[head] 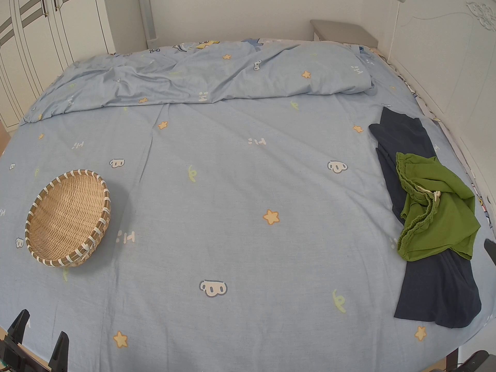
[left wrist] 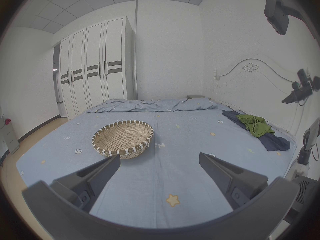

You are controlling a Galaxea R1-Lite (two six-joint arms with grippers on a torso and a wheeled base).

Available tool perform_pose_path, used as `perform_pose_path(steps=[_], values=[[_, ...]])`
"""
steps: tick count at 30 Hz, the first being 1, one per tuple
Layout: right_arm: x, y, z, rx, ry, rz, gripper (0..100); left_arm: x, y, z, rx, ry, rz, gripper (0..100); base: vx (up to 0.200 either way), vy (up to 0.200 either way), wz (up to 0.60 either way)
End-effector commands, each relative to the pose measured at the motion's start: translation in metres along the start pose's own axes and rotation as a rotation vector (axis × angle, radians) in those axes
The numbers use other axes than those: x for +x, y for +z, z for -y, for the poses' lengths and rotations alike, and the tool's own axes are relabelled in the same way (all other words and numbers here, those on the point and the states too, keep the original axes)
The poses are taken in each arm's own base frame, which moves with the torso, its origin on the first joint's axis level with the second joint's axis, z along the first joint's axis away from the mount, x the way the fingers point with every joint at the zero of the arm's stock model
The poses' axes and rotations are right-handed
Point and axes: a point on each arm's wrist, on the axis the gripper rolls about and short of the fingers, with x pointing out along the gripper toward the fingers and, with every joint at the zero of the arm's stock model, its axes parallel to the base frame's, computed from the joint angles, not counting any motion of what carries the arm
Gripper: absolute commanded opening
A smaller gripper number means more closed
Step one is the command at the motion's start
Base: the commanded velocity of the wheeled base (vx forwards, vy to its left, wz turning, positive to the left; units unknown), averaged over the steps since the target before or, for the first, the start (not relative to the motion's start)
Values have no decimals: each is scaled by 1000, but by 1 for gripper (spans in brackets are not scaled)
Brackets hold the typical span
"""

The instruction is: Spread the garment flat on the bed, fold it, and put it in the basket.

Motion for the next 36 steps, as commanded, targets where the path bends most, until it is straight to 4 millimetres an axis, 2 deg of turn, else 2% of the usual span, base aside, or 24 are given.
perform_pose_path(steps=[1, 3, 5, 13, 14, 17, 36], values=[[149, 68, -13, -77, -174, -298, 100, 1, -5, 0, -1, 0, -12, 100, 0, 0, 0], [167, 71, -14, -72, -182, -315, 100, 1, -5, 0, 1, -1, -14, 100, 0, 0, 0], [190, 65, -15, -71, -186, -356, 100, 1, -5, 0, -1, -1, -14, 100, 0, 0, 0], [232, 40, -27, -50, -183, -332, 100, 1, -5, 0, 1, -1, -14, 100, 0, 0, 0], [245, 33, -26, -48, -199, -337, 100, 1, -5, 0, -1, -1, -14, 100, 0, 0, 0], [254, 30, -23, -46, -221, -324, 100, 1, -5, 0, -1, -1, -14, 100, 0, 0, 0], [278, 16, -17, -39, -297, -341, 100, 1, -5, 0, -1, -1, -14, 100, 0, 0, 0]])
